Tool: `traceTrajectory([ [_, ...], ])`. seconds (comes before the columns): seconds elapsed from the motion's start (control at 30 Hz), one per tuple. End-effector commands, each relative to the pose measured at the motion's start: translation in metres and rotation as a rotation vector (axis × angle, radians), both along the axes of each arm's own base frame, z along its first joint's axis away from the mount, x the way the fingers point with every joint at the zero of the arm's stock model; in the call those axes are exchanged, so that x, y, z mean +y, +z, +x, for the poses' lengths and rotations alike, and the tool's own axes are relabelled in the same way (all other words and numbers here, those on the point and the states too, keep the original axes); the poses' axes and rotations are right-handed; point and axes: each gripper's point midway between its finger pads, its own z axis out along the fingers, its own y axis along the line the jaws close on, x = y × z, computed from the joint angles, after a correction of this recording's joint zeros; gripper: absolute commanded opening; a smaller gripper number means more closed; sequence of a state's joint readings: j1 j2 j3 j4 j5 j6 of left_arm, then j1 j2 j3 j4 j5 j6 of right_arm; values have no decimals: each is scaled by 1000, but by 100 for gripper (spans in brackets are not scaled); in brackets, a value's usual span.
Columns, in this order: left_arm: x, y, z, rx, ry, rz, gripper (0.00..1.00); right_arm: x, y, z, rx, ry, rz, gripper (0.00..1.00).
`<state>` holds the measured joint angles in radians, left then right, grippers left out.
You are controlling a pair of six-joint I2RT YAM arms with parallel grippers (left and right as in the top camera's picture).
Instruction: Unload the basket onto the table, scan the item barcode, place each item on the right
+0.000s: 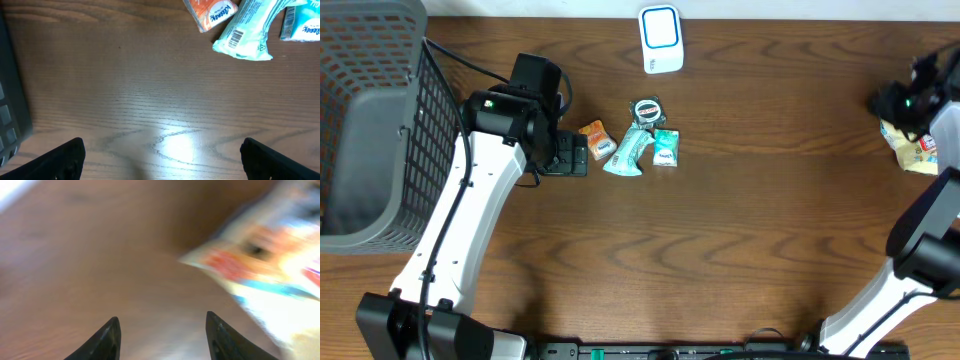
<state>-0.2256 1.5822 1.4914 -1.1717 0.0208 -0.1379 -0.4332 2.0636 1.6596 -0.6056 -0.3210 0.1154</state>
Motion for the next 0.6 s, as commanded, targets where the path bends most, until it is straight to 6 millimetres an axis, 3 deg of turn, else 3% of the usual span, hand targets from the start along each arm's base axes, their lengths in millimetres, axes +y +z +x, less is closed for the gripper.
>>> traceTrajectory([
  [0.0, 1, -2, -1, 8, 6, 6, 98, 79, 42, 22, -110, 167, 141, 51],
  [0.17, 1, -2, -1, 8, 6, 6, 98, 171, 25, 23, -36, 335, 173, 55],
  [0.27, 1, -2, -1, 8, 6, 6, 98, 223, 16, 20, -10, 432, 181, 46],
  [0.37, 1, -2, -1, 8, 6, 6, 98, 277, 8, 13, 18, 517, 197, 45],
  [0.43, 1, -2, -1, 8, 6, 6, 98, 306, 2, 8, 30, 573, 199, 55],
  [0.5, 1, -2, -1, 8, 6, 6, 98, 334, -6, 1, 45, 627, 200, 72],
  [0.57, 1, -2, -1, 8, 6, 6, 98, 354, -18, -5, 79, 629, 203, 77],
])
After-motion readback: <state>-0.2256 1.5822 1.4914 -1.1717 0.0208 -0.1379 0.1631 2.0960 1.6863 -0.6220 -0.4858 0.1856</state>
